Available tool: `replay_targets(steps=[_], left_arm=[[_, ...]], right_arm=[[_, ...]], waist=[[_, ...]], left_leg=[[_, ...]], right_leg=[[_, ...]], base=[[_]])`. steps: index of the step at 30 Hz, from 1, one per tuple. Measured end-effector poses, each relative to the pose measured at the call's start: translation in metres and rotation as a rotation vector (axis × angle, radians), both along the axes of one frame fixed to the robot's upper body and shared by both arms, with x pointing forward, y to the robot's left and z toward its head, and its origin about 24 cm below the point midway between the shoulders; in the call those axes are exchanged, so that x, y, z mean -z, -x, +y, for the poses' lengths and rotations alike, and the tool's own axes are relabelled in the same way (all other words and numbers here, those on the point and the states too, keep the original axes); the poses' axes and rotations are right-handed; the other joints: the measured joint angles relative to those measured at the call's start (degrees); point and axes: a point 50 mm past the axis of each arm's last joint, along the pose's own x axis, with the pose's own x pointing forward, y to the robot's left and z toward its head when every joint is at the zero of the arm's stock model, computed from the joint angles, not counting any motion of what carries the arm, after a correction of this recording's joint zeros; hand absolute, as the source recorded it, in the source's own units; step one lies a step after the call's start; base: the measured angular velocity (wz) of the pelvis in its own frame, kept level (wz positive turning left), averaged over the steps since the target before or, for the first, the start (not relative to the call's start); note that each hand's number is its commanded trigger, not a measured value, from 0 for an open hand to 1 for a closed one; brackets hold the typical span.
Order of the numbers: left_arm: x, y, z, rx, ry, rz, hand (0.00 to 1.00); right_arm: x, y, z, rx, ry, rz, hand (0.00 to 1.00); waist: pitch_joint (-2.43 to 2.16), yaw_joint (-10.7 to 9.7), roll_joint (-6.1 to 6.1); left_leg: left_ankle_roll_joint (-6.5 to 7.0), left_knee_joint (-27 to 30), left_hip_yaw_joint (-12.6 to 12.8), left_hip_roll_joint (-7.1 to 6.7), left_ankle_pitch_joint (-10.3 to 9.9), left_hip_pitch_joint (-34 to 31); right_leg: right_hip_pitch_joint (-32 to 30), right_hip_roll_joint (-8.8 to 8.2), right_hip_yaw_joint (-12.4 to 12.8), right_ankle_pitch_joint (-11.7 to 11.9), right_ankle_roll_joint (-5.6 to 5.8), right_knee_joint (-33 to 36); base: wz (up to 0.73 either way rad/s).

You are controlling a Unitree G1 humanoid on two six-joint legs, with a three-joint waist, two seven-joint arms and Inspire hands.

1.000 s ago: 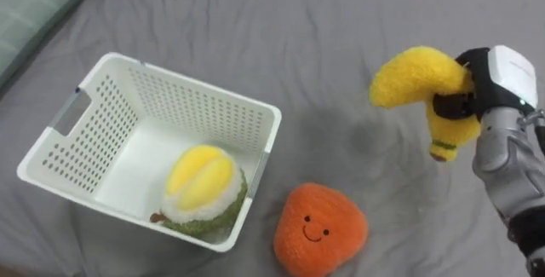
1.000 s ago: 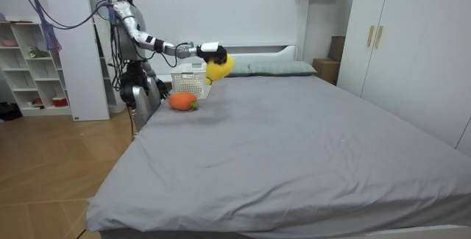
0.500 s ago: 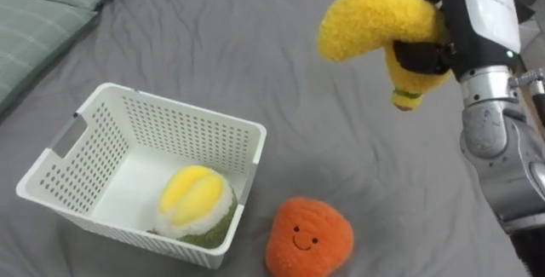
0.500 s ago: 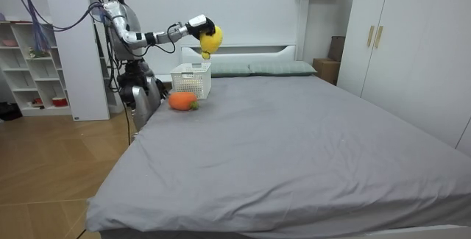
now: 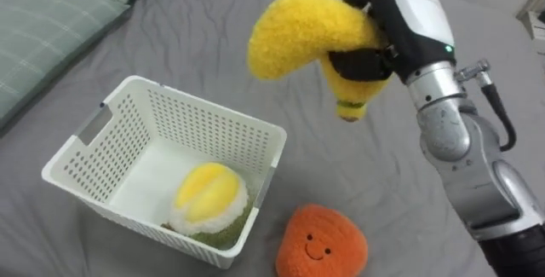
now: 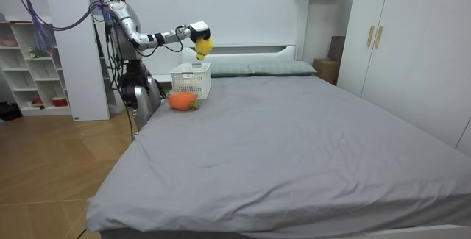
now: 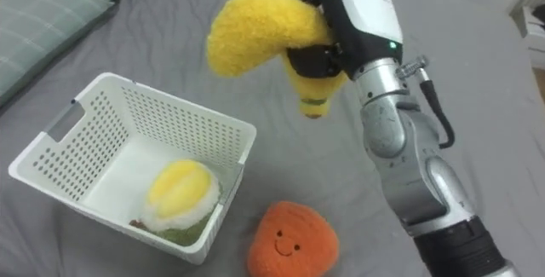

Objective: Collect toys from the bed

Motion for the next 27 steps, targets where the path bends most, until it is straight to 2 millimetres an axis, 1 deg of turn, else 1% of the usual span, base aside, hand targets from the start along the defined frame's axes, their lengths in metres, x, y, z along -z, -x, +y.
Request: replay_targets(steps=[1,2,4,5,6,7,8,9,10,12,13,14,16,18,19,24,27], left_arm=[[0.0,0.0,0.0,-0.001,0.0,-0.002,0.0],[0.0,-0.001,0.0,-0.002,0.001,-0.003,0.0],[0.001,-0.002,-0.003,-0.004,0.009,-0.007,0.0],[0.001,-0.002,-0.004,-0.005,0.012,-0.006,0.0],[0.002,-0.001,-0.006,-0.007,0.017,-0.003,0.0],[0.002,-0.001,-0.007,-0.006,0.019,0.001,0.0],[0.002,0.0,-0.007,-0.006,0.019,0.004,0.0],[0.002,0.0,-0.007,-0.007,0.018,0.008,0.0],[0.002,0.0,-0.006,-0.013,0.018,0.011,0.0],[0.002,0.001,-0.005,-0.025,0.017,0.011,0.0],[0.002,0.002,-0.005,-0.032,0.017,0.014,0.0],[0.002,0.001,-0.005,-0.032,0.017,0.015,0.0],[0.002,-0.003,-0.007,-0.031,0.023,0.013,0.0],[0.002,-0.007,-0.01,-0.03,0.031,0.005,0.0],[0.003,-0.007,-0.011,-0.03,0.033,0.005,0.0],[0.003,-0.006,-0.01,-0.04,0.033,0.013,0.0],[0.004,-0.001,-0.008,-0.05,0.025,0.039,0.0]], right_arm=[[0.003,0.001,0.005,-0.02,0.001,0.018,1.0],[0.003,0.001,0.007,-0.028,-0.003,0.026,1.0],[0.005,0.001,0.017,-0.052,-0.022,0.066,1.0],[0.006,0.001,0.02,-0.058,-0.028,0.075,0.71],[0.008,0.001,0.026,-0.075,-0.037,0.092,0.57],[0.01,0.003,0.033,-0.093,-0.032,0.105,0.5],[0.011,0.004,0.036,-0.106,-0.026,0.109,0.31],[0.014,0.005,0.042,-0.131,-0.016,0.125,0.01],[0.016,0.005,0.047,-0.152,-0.014,0.145,0.0],[0.02,0.007,0.055,-0.179,-0.023,0.17,0.0],[0.023,0.006,0.061,-0.193,-0.033,0.192,0.0],[0.024,0.006,0.063,-0.197,-0.036,0.2,0.0],[0.027,0.002,0.068,-0.201,-0.031,0.222,0.0],[0.028,0.0,0.067,-0.186,-0.017,0.229,0.0],[0.031,-0.001,0.067,-0.181,-0.012,0.243,0.0],[0.036,-0.002,0.068,-0.173,-0.008,0.27,0.0],[0.04,-0.003,0.066,-0.165,-0.003,0.285,0.0]], waist=[[-0.04,0.67,-0.08],[-0.04,0.92,-0.08],[-0.04,2.25,-0.11],[-0.03,2.74,-0.11],[-0.02,4.03,-0.17],[0.01,5.23,-0.36],[0.06,5.7,-0.5],[0.23,6.43,-0.78],[0.45,7.87,-1.07],[0.79,9.37,-1.43],[0.95,9.93,-1.37],[0.9,10.15,-1.54],[0.91,10.53,-1.72],[0.91,10.75,-1.71],[0.88,11.15,-1.79],[1.1,10.98,-2.24],[1.15,10.99,-2.16]], left_leg=[[0.01,0.26,-0.55,-0.14,0.0,-0.27],[0.03,0.56,-0.92,-0.22,-0.01,-0.59],[0.08,0.87,-1.94,-0.54,0.0,-1.21],[0.09,0.86,-2.01,-0.56,0.01,-1.26],[0.09,0.86,-2.01,-0.56,0.01,-1.25],[0.09,0.85,-2.24,-0.58,0.02,-1.3],[0.08,0.86,-2.45,-0.62,0.03,-1.37],[0.08,0.87,-2.87,-0.69,0.05,-1.5],[0.08,0.87,-3.08,-0.72,0.1,-1.5],[0.08,0.91,-3.22,-0.72,0.11,-1.5],[0.09,1.15,-3.48,-0.78,0.11,-1.68],[0.09,1.4,-3.72,-0.84,0.1,-1.9],[0.17,2.48,-5.3,-1.32,0.06,-2.92],[0.37,2.93,-6.33,-1.78,0.15,-3.68],[0.45,2.96,-6.4,-1.9,0.2,-3.76],[0.72,3.17,-7.67,-2.51,0.51,-4.44],[0.83,3.19,-7.8,-2.66,0.57,-4.35]], right_leg=[[0.07,-0.11,-0.48,-0.02,0.04,0.03],[0.07,-0.17,-0.65,-0.06,0.09,0.04],[-0.07,-0.38,-1.49,-0.12,0.2,0.03],[-0.11,-0.39,-1.56,-0.12,0.2,0.02],[-0.13,-0.37,-1.73,-0.12,0.2,0.01],[-0.1,-0.29,-1.76,-0.12,0.2,0.0],[-0.07,-0.26,-1.83,-0.12,0.2,-0.03],[-0.01,-0.26,-2.23,-0.12,0.2,-0.08],[0.1,-0.26,-2.76,-0.12,0.2,-0.1],[0.16,-0.31,-2.98,-0.12,0.2,-0.14],[0.2,-0.46,-3.43,-0.13,0.21,-0.13],[0.22,-0.52,-3.83,-0.13,0.22,-0.12],[0.04,-0.9,-5.12,-0.28,0.46,-0.01],[-0.06,-1.23,-6.11,-0.37,0.6,0.09],[-0.05,-1.33,-6.16,-0.37,0.6,0.13],[0.04,-1.75,-7.44,-0.47,0.78,0.23],[0.28,-1.46,-7.49,-0.32,1.04,0.04]], base=[[0.15],[0.23],[0.21],[0.09],[0.0],[0.04],[0.12],[0.16],[0.12],[0.07],[0.12],[0.24],[0.32],[0.29],[0.2],[0.13],[0.04]])
